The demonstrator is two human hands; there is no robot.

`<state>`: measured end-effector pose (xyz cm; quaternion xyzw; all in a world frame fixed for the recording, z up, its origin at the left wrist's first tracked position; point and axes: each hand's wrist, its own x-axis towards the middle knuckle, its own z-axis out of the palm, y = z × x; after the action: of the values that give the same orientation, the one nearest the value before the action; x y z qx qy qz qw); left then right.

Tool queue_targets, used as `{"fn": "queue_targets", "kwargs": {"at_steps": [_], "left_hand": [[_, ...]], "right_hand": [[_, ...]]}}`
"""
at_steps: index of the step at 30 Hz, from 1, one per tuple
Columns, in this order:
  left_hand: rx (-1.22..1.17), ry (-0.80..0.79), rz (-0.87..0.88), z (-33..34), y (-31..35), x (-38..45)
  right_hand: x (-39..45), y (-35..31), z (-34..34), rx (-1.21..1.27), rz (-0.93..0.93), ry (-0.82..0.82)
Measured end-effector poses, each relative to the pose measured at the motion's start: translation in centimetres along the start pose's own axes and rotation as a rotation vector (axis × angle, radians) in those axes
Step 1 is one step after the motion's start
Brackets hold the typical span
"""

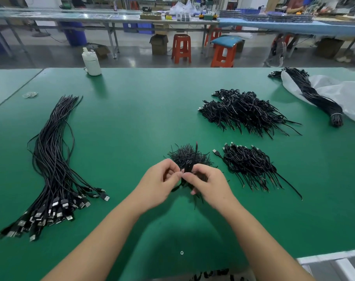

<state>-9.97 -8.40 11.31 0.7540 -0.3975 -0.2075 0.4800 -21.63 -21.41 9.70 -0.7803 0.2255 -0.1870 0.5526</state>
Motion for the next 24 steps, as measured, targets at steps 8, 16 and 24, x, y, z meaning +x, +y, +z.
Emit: {"fn": "queue_targets", "kwargs": {"at_steps": [8, 16, 24], "left_hand": [[0.386, 0.069, 0.404, 0.55, 0.38, -0.53], [0.266, 0.135, 0.319, 0.56, -0.08, -0.71], [0.181, 0.130, 0.190, 0.27, -0.13, -0.61]], "right_hand": [[0.14, -0.15, 0.57, 0.418, 0.170, -0.013], [-0.04, 0.10, 0.26, 0.542, 0.134, -0.175], [-0.16, -0.23, -0.04, 0.431, 0.070, -0.194]]}}
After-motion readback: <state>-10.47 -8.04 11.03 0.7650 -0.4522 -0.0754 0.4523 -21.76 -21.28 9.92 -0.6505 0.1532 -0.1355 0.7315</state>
